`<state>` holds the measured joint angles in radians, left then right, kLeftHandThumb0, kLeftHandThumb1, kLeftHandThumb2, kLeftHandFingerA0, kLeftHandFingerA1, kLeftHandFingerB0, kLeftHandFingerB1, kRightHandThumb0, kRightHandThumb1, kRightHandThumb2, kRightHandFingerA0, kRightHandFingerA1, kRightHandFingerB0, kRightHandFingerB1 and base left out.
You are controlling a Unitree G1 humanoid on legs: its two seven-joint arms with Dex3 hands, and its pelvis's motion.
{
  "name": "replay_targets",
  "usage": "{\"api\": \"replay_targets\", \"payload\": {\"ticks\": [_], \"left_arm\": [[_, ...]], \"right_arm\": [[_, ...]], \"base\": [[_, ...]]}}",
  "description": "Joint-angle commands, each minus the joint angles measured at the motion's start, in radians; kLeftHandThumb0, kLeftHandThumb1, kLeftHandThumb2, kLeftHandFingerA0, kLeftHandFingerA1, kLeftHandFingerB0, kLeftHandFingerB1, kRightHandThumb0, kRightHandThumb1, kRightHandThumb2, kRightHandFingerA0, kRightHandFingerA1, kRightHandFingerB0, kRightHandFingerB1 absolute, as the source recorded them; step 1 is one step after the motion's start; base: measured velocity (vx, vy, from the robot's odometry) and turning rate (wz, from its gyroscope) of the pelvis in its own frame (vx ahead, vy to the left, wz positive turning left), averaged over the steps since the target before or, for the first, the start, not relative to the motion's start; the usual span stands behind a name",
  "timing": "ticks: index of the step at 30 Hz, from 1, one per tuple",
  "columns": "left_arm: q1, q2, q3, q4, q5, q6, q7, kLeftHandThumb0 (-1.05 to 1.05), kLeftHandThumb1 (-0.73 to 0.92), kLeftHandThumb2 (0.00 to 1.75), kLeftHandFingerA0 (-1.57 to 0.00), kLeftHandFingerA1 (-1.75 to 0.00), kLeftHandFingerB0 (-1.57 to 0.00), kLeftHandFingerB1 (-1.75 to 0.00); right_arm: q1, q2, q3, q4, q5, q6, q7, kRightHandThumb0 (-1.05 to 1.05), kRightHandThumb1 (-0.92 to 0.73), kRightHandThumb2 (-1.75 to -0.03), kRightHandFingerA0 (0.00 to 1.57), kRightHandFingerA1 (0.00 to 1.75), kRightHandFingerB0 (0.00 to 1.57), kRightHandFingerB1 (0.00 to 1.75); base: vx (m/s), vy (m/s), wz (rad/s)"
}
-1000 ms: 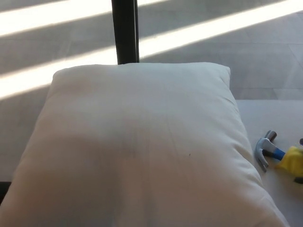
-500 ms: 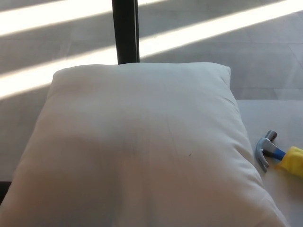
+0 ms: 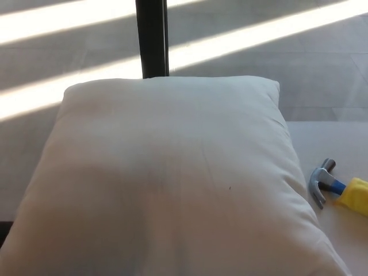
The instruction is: A hammer is kept on the right hand side and a pillow is kept on the left hand side on the desk infront of the robot and the robot uses its right hand to pick up the hammer and makes a downward swinging motion to hit the pillow
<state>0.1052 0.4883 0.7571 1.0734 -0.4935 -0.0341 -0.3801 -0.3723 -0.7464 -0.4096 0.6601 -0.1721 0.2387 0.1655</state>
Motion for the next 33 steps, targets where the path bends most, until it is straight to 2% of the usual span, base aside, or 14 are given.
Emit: {"api": "replay_targets", "payload": {"ticks": [1, 2, 3, 4, 7, 8, 9, 15, 16, 18, 19, 27, 28, 33], "left_arm": [[-0.003, 0.0, 0.002, -0.041, -0.02, 0.04, 0.035, -0.64, 0.8, 0.63, -0.52, -0.58, -0.46, -0.43], [-0.001, -0.002, 0.0, -0.047, -0.019, 0.043, 0.032, -0.63, 0.8, 0.63, -0.51, -0.58, -0.45, -0.44], [-0.002, -0.002, -0.001, -0.045, -0.017, 0.046, 0.033, -0.63, 0.79, 0.63, -0.5, -0.58, -0.44, -0.43], [0.001, -0.003, -0.003, -0.05, -0.016, 0.047, 0.033, -0.64, 0.78, 0.63, -0.49, -0.57, -0.44, -0.44], [-0.002, 0.002, -0.007, -0.022, -0.006, 0.037, 0.033, -0.66, 0.76, 0.63, -0.51, -0.53, -0.46, -0.42], [-0.012, 0.011, -0.012, 0.021, 0.006, 0.02, 0.032, -0.66, 0.77, 0.63, -0.53, -0.54, -0.45, -0.41], [-0.021, 0.012, -0.018, 0.04, 0.013, 0.015, 0.033, -0.64, 0.78, 0.63, -0.51, -0.53, -0.45, -0.41], [-0.011, -0.002, -0.026, 0.049, 0.019, 0.007, 0.047, -0.63, 0.78, 0.63, -0.51, -0.54, -0.43, -0.42], [-0.011, 0.0, -0.03, 0.047, 0.023, 0.014, 0.07, -0.63, 0.61, 0.99, -0.53, -0.65, -0.41, -0.56], [-0.02, -0.002, -0.038, 0.049, 0.027, 0.015, 0.081, -0.63, 0.61, 0.99, -0.53, -0.65, -0.41, -0.56], [-0.015, -0.007, -0.041, 0.047, 0.027, 0.004, 0.078, -0.63, 0.79, 0.63, -0.57, -0.55, -0.48, -0.42], [-0.042, 0.0, -0.084, 0.056, 0.051, -0.005, 0.1, -0.63, 0.76, 0.63, -0.59, -0.53, -0.53, -0.43], [-0.048, 0.002, -0.091, 0.064, 0.055, -0.001, 0.117, -0.63, 0.77, 0.63, -0.56, -0.55, -0.47, -0.43], [-0.073, 0.023, -0.152, 0.125, 0.097, 0.029, 0.194, -0.59, 0.77, 0.63, -0.57, -0.57, -0.54, -0.47]], "right_arm": [[0.048, 0.094, -0.357, 0.347, 0.241, -0.095, -0.487, -0.63, -0.66, -0.95, 0.02, 0.4, 0.11, 0.43], [0.042, 0.096, -0.372, 0.365, 0.258, -0.09, -0.473, -0.6, -0.83, -0.65, 0.0, 0.36, 0.17, 0.3], [0.039, 0.1, -0.368, 0.375, 0.253, -0.085, -0.475, -0.65, -0.62, -0.97, 0.0, 0.37, 0.1, 0.43], [0.033, 0.106, -0.369, 0.39, 0.253, -0.092, -0.487, -0.62, -0.81, -0.66, 0.03, 0.35, 0.18, 0.31], [0.019, 0.123, -0.412, 0.409, 0.287, -0.091, -0.472, -0.7, -0.6, -0.95, 0.0, 0.27, 0.08, 0.37], [0.007, 0.153, -0.462, 0.396, 0.331, -0.067, -0.475, -0.67, -0.78, -0.64, 0.0, 0.35, 0.14, 0.3], [0.007, 0.172, -0.499, 0.392, 0.361, -0.051, -0.475, -0.72, -0.57, -0.94, 0.0, 0.26, 0.06, 0.35], [0.047, 0.251, -0.527, 0.404, 0.357, -0.092, -0.429, -0.64, -0.59, -0.97, 0.0, 0.37, 0.0, 0.28], [0.06, 0.289, -0.524, 0.411, 0.355, -0.096, -0.408, -0.57, -0.79, -0.65, 0.0, 0.37, 0.0, 0.24], [0.06, 0.297, -0.534, 0.411, 0.358, -0.099, -0.397, -0.57, -0.79, -0.65, 0.0, 0.37, 0.0, 0.24], [0.068, 0.336, -0.579, 0.395, 0.409, -0.127, -0.357, -0.45, -0.75, -0.66, 0.05, 0.43, 0.06, 0.26], [0.074, 0.327, -0.558, 0.423, 0.405, -0.083, -0.305, -0.53, -0.74, -0.62, 0.17, 0.59, 0.25, 0.4], [0.076, 0.323, -0.561, 0.425, 0.421, -0.077, -0.288, -0.59, -0.6, -0.87, 0.2, 0.6, 0.12, 0.47], [0.105, 0.319, -0.52, 0.409, 0.434, -0.1, -0.261, -0.64, -0.59, -0.91, 0.23, 0.61, 0.11, 0.47]], "base": [[0.0, 0.0, 0.0], [0.0, 0.0, 0.0], [0.0, 0.0, 0.0], [0.0, 0.0, 0.0], [0.0, 0.0, 0.0], [0.0, 0.0, 0.0], [0.0, 0.0, 0.0], [0.0, 0.0, 0.0], [0.0, 0.0, 0.0], [0.0, 0.0, 0.0], [0.0, 0.0, 0.0], [0.0, 0.0, 0.0], [0.0, 0.0, 0.0], [0.0, 0.0, 0.0]]}}
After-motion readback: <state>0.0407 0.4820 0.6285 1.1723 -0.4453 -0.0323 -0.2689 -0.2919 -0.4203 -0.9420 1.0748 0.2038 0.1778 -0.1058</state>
